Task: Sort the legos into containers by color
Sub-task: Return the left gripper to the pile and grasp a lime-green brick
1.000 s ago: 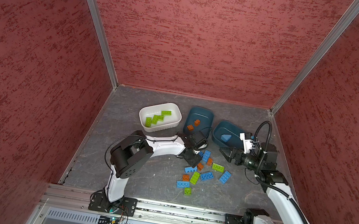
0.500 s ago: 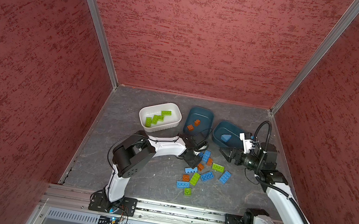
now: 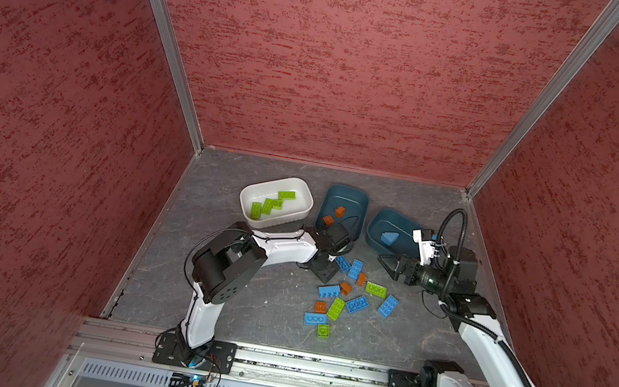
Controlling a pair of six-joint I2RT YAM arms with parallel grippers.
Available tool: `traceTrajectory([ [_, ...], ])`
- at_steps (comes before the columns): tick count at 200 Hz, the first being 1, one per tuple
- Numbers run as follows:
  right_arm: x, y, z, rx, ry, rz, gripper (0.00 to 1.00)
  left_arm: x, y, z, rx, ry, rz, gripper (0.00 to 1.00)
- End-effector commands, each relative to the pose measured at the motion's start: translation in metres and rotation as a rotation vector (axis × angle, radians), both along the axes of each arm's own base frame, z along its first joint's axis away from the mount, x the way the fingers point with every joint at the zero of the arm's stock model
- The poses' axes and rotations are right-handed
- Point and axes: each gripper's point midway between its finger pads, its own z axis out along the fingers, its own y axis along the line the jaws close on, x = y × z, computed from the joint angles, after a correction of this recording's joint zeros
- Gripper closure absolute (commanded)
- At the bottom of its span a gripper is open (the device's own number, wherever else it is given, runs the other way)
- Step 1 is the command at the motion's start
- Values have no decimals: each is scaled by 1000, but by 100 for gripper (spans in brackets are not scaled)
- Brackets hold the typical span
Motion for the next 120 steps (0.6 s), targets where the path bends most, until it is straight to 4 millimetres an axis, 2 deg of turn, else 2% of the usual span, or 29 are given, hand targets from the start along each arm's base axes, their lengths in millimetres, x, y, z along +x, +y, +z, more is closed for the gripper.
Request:
traceTrajectory([
  [1,-2,2,-2,-4,-10,14,1,1,-6,14,-31,-4,2,34],
  [61,-3,1,-3,-9,-9,14,1,1,-10,0,-13,13,2,34],
  [120,-4,1,-3,-9,-11,13,1,-1,-6,-9,33,13,-11,48],
])
